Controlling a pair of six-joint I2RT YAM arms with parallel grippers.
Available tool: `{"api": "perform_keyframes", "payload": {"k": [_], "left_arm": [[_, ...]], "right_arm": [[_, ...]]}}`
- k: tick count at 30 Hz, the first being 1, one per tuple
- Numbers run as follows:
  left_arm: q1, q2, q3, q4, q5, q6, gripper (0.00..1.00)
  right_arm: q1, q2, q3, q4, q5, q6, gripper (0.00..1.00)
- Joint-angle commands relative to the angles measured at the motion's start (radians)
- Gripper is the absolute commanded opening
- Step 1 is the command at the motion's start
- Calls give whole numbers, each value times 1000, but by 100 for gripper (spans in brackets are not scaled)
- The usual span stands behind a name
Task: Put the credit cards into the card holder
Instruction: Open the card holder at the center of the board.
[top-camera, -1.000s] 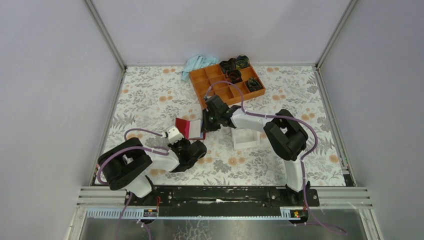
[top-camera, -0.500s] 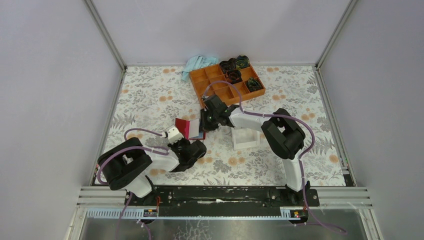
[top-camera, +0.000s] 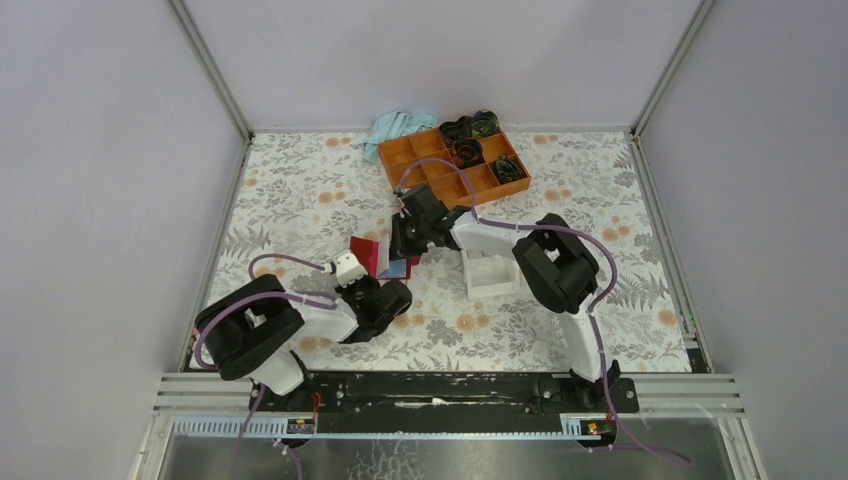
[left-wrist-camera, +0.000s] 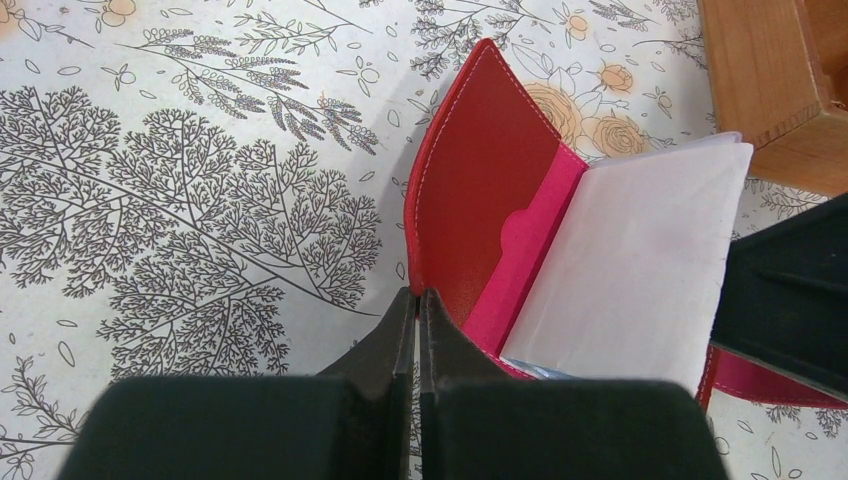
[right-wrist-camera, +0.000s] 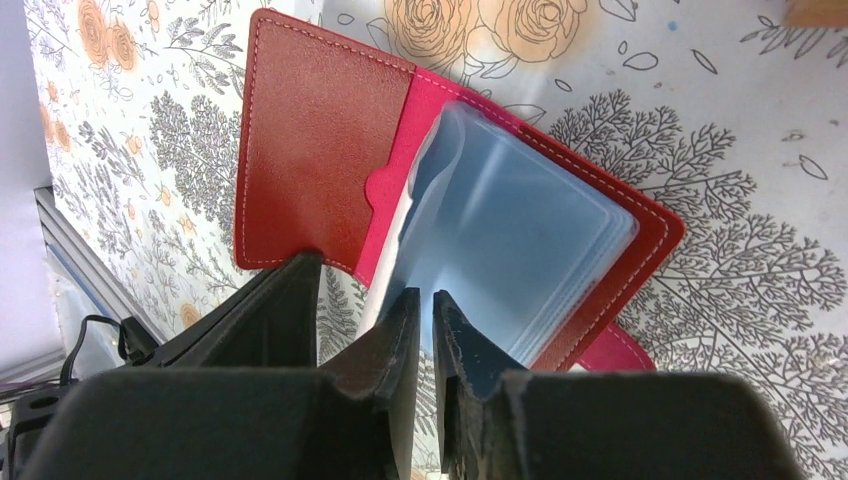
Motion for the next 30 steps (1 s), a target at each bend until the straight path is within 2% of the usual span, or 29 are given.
{"api": "perform_keyframes", "payload": {"k": [1, 11, 17, 24, 30], "left_arm": [[9, -4, -5, 10, -4, 18, 0], [23, -5, -7, 41, 17, 57, 0], [35, -47, -23, 20, 54, 26, 1], [39, -141, 13, -130, 108, 4, 4], [38, -281, 29, -243, 173, -6, 5]], "right_arm": [[9, 23, 69, 26, -39, -3, 17], [21, 76, 131, 11, -50, -6, 15], [27, 119, 159, -47, -23, -29, 12], [30, 172, 175, -97, 3, -34, 12], [35, 209, 230, -161, 48, -50, 11]]}}
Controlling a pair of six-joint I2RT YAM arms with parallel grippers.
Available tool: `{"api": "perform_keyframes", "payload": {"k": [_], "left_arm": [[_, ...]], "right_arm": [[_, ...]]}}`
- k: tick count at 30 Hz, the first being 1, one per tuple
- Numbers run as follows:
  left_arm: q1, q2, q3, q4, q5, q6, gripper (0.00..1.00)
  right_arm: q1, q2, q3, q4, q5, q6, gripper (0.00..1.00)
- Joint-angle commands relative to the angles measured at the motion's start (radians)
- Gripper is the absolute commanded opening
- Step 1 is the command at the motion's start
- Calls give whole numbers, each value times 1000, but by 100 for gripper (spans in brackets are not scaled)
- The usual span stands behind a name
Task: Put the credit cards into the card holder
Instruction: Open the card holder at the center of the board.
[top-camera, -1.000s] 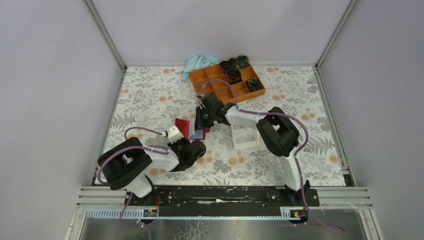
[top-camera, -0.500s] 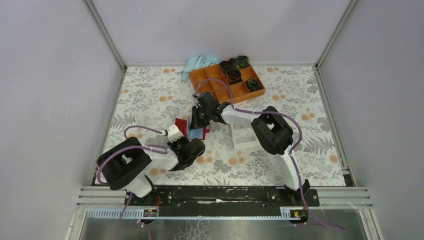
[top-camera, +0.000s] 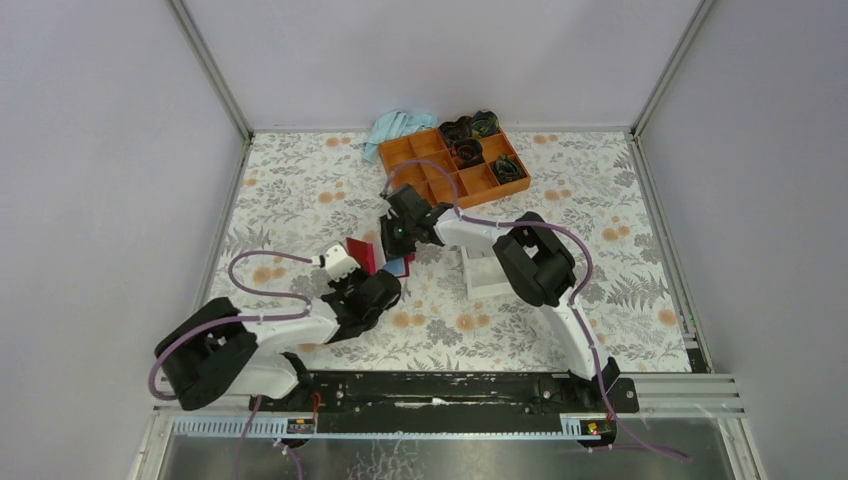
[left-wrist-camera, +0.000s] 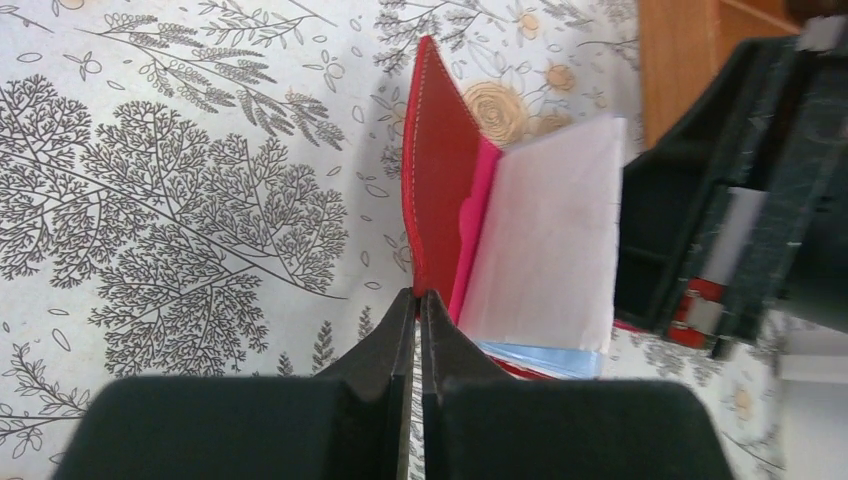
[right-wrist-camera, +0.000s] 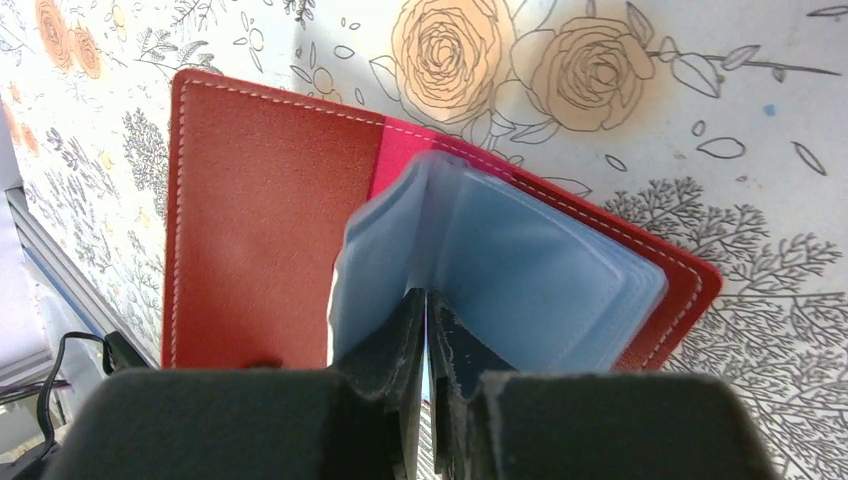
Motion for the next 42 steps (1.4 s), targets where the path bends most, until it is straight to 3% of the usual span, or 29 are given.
{"api": "perform_keyframes", "payload": {"k": [1, 5, 11, 17, 26, 34, 42], "left_arm": [[6, -112, 21, -127, 49, -5, 5], [-5, -217, 51, -121, 113, 92, 4], [-21, -237, 129, -176, 176, 166, 7], [-26, -237, 135, -264, 192, 161, 30], [-25, -273, 112, -311, 223, 136, 42], [-52, -368, 204, -371, 265, 171, 45], [-114, -264, 297, -393, 247, 172, 45]], "right_arm": [[15, 51, 45, -86, 70, -36, 11], [15, 65, 51, -94, 81, -35, 11], [15, 80, 72, -109, 90, -35, 11], [15, 91, 74, -109, 84, -33, 10], [18, 90, 37, -91, 77, -32, 9], [36, 80, 30, -87, 111, -40, 9], [54, 54, 12, -89, 173, -56, 9]]}}
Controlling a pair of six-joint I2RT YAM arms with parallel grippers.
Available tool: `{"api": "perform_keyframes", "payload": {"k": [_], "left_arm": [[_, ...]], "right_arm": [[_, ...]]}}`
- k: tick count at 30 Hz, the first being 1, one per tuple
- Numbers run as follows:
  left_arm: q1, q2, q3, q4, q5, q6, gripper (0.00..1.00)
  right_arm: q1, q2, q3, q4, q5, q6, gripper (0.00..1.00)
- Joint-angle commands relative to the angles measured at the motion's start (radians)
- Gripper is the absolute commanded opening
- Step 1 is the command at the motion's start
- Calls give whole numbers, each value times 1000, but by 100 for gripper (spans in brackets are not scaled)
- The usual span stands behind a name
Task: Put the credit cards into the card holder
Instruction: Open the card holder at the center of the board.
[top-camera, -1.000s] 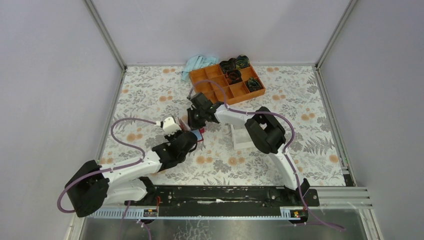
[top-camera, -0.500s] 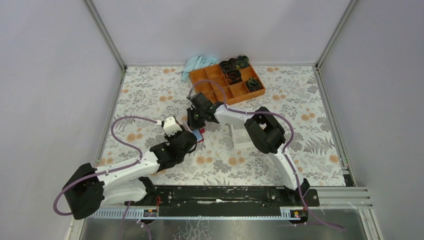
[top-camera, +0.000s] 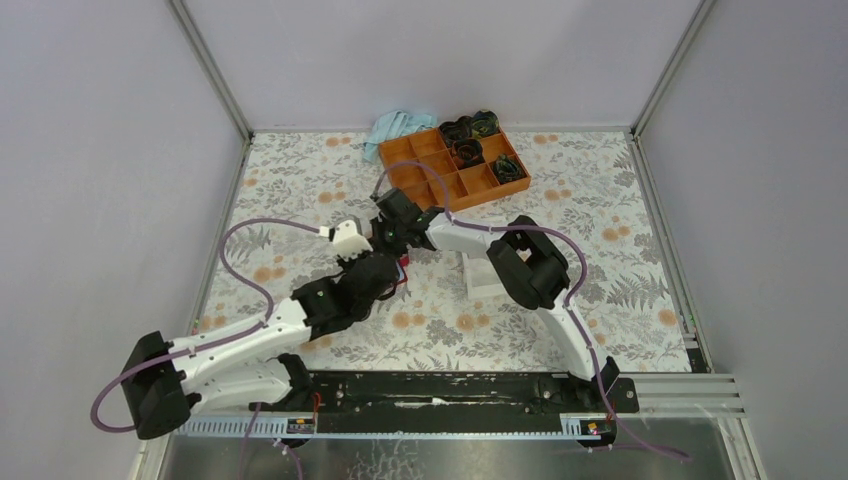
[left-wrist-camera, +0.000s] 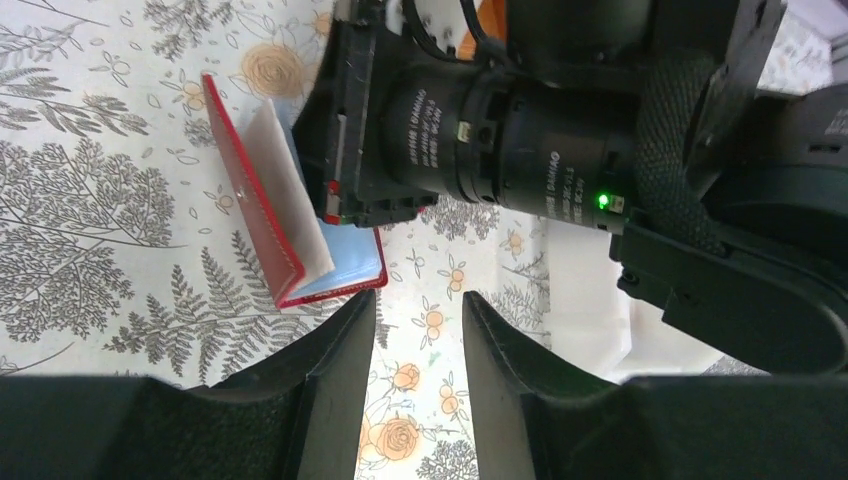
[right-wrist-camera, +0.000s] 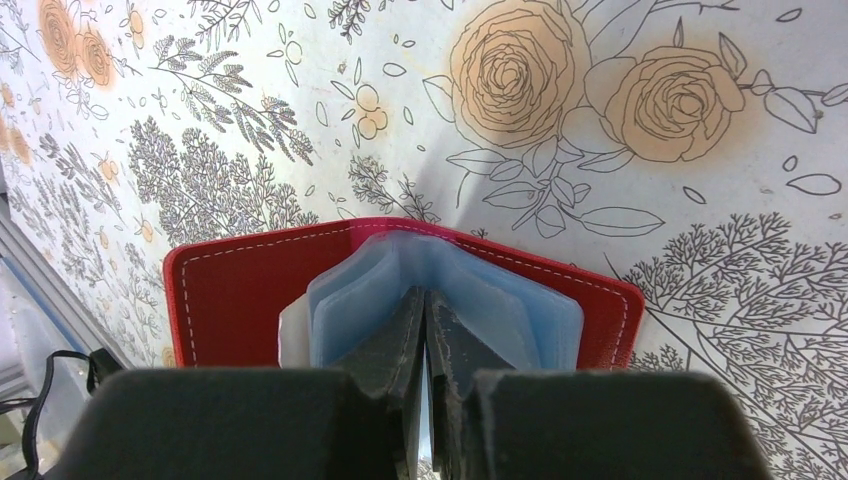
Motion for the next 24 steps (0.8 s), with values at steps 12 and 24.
{"api": "perform_keyframes", "payload": {"k": [12, 24], "left_arm": [[-125, 216, 11, -30, -52, 8, 35], [-167, 468, 35, -30, -269, -100, 32]], "right_arm": [[16, 35, -30, -100, 124, -66, 2], [17, 30, -43, -94, 118, -74, 1]]}}
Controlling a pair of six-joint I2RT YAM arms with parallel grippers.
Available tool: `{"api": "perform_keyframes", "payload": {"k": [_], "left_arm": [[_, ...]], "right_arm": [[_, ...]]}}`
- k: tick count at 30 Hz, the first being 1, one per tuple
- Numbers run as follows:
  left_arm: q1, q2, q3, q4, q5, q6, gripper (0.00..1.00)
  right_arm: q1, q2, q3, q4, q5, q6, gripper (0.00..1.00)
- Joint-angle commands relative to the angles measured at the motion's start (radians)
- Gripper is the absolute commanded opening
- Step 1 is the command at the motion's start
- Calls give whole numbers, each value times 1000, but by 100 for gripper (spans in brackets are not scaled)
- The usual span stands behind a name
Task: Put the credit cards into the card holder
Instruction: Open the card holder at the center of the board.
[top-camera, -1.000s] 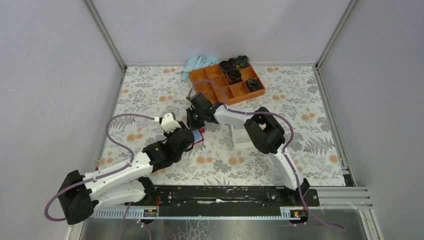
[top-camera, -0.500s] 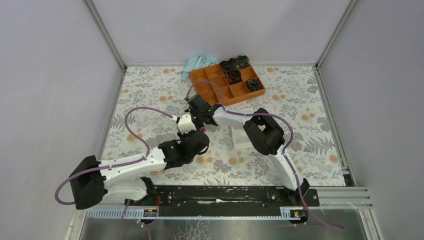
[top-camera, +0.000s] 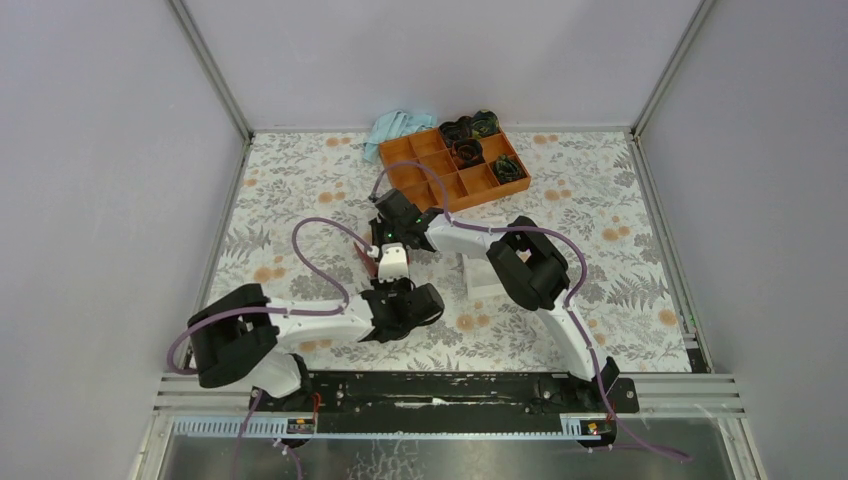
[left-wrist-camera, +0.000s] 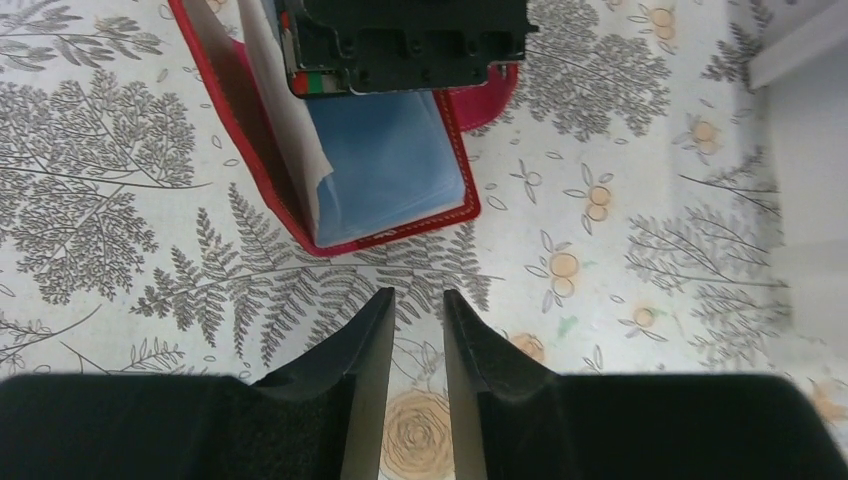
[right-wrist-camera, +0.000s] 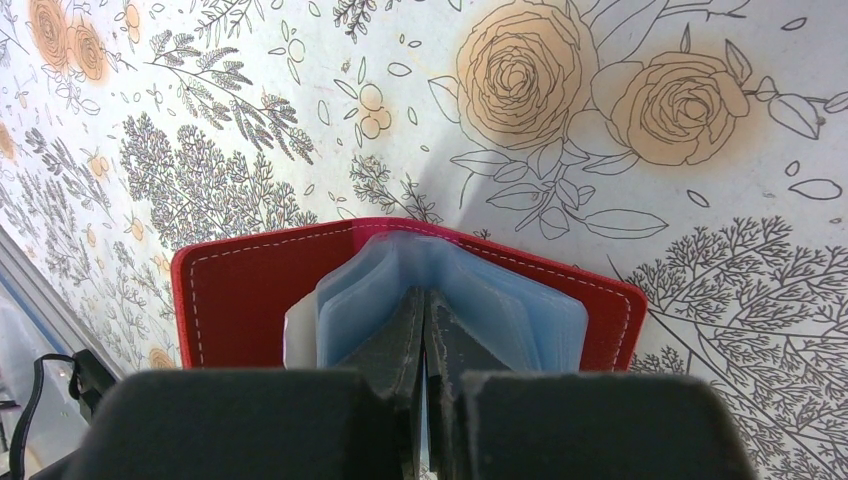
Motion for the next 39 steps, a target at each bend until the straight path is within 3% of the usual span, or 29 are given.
{"api": "perform_keyframes", "payload": {"k": [1, 15, 23, 39], "left_arm": [[-6, 65, 16, -14, -156, -84, 32], [-2, 104, -11, 190, -223, -28, 33], [63, 142, -38, 253, -189, -18, 33], [140, 35, -133, 184, -240, -101, 33]], "right_arm": [[7, 32, -40, -99, 90, -49, 1], [6, 51, -33, -99, 75, -52, 1], [7, 56, -25, -105, 74, -56, 1], [6, 72, -9, -128, 75, -67, 1]]}}
